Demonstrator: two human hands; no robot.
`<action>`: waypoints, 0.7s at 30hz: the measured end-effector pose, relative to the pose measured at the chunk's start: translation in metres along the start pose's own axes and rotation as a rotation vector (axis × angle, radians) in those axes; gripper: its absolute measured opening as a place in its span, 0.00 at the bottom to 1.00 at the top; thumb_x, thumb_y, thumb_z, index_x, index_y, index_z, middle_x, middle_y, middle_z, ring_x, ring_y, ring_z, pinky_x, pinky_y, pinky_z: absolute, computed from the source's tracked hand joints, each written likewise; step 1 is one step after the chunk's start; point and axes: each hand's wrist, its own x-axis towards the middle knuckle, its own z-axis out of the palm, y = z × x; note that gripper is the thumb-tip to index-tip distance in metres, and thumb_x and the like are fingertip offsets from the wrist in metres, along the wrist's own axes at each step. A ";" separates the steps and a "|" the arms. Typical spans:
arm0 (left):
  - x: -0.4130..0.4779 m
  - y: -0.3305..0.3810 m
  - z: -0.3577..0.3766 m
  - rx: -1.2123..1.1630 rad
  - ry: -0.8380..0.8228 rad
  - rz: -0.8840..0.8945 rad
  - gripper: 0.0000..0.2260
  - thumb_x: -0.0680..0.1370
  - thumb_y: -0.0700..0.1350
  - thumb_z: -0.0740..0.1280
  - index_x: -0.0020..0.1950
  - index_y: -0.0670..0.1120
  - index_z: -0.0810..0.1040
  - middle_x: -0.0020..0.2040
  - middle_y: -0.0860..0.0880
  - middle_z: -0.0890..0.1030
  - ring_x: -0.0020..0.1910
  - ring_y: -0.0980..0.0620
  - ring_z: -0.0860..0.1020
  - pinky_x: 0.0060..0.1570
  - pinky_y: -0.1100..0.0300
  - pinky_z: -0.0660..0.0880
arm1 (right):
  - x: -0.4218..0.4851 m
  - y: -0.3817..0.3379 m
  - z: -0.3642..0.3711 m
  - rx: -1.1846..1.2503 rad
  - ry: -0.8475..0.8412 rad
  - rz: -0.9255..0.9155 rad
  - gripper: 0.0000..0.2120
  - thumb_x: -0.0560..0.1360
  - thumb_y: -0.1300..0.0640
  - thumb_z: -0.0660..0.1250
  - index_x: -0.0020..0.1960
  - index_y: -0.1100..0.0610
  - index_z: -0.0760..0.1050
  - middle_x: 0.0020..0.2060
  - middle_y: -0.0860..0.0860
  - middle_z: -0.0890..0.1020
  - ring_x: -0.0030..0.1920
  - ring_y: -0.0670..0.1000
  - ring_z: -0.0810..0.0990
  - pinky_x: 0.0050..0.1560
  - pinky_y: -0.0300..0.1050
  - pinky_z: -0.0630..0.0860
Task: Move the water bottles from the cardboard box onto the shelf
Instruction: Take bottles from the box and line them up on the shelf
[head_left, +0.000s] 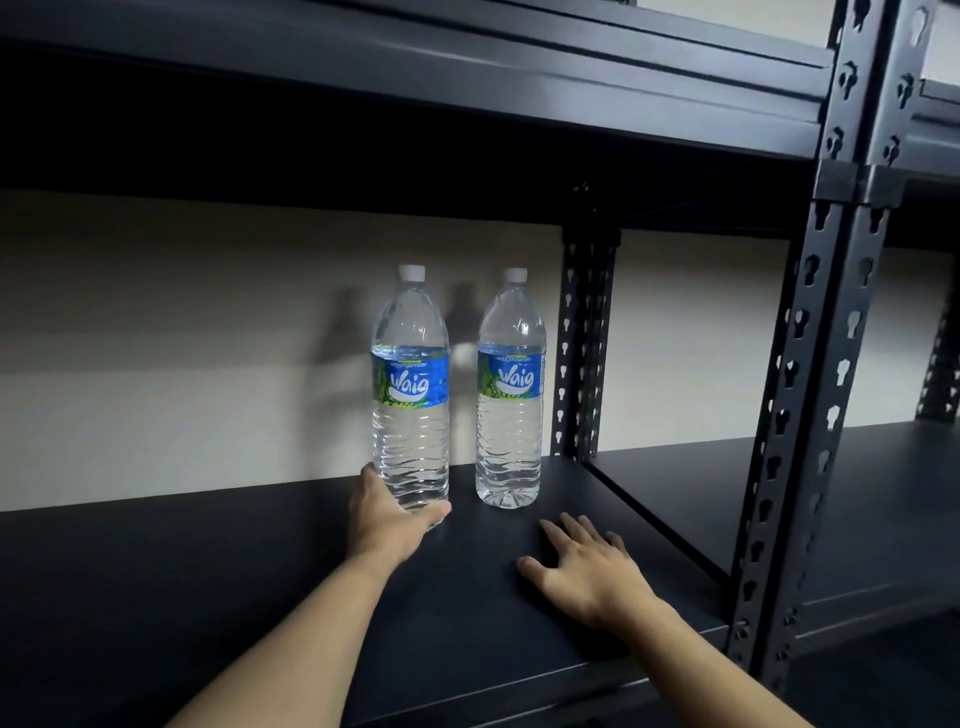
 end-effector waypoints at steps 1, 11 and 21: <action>0.002 0.001 0.001 0.012 0.016 -0.007 0.37 0.59 0.51 0.82 0.63 0.45 0.70 0.58 0.48 0.77 0.60 0.47 0.76 0.58 0.54 0.76 | 0.001 -0.002 0.000 -0.007 -0.004 0.007 0.36 0.76 0.34 0.50 0.79 0.49 0.53 0.80 0.51 0.51 0.79 0.51 0.46 0.77 0.54 0.45; 0.016 -0.001 0.003 0.006 0.006 -0.055 0.36 0.63 0.51 0.81 0.65 0.46 0.67 0.60 0.45 0.78 0.59 0.44 0.77 0.56 0.56 0.74 | -0.001 -0.008 0.003 -0.007 0.097 0.008 0.33 0.76 0.34 0.52 0.76 0.50 0.61 0.78 0.52 0.58 0.78 0.52 0.52 0.77 0.54 0.50; 0.013 -0.005 0.001 0.028 0.037 0.012 0.36 0.60 0.48 0.82 0.63 0.45 0.71 0.59 0.47 0.77 0.59 0.45 0.76 0.58 0.55 0.74 | -0.001 -0.007 0.002 0.019 0.095 0.010 0.34 0.76 0.33 0.53 0.77 0.51 0.61 0.79 0.51 0.57 0.79 0.51 0.51 0.77 0.51 0.49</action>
